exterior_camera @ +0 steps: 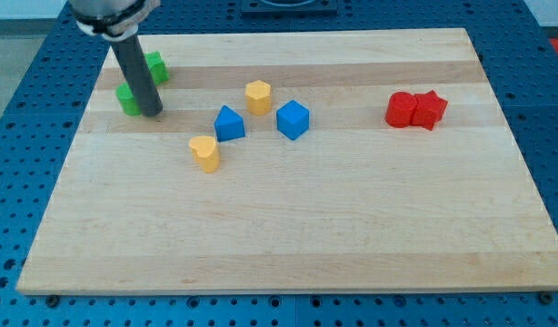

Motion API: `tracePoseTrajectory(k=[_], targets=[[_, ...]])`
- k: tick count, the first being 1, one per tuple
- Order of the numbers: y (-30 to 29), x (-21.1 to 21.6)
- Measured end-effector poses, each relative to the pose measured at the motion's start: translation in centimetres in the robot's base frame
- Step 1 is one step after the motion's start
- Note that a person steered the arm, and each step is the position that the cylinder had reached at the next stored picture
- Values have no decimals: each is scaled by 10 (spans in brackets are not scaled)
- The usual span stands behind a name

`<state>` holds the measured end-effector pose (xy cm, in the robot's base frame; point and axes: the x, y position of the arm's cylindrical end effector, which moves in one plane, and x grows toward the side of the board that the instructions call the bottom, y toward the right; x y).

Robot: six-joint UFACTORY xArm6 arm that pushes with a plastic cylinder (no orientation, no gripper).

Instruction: Push the green circle into the green star

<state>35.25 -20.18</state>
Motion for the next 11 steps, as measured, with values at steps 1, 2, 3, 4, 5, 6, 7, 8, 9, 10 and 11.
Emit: tracePoseTrajectory(k=[1,2,3,4,5,6,7,8,9,10,11], targets=[[0,-21],[0,-2],[-8,41],[-40,48],[-57,30],[-59,20],[-57,-12],[-52,-15],[-42,-22],[-42,-22],[-44,1]])
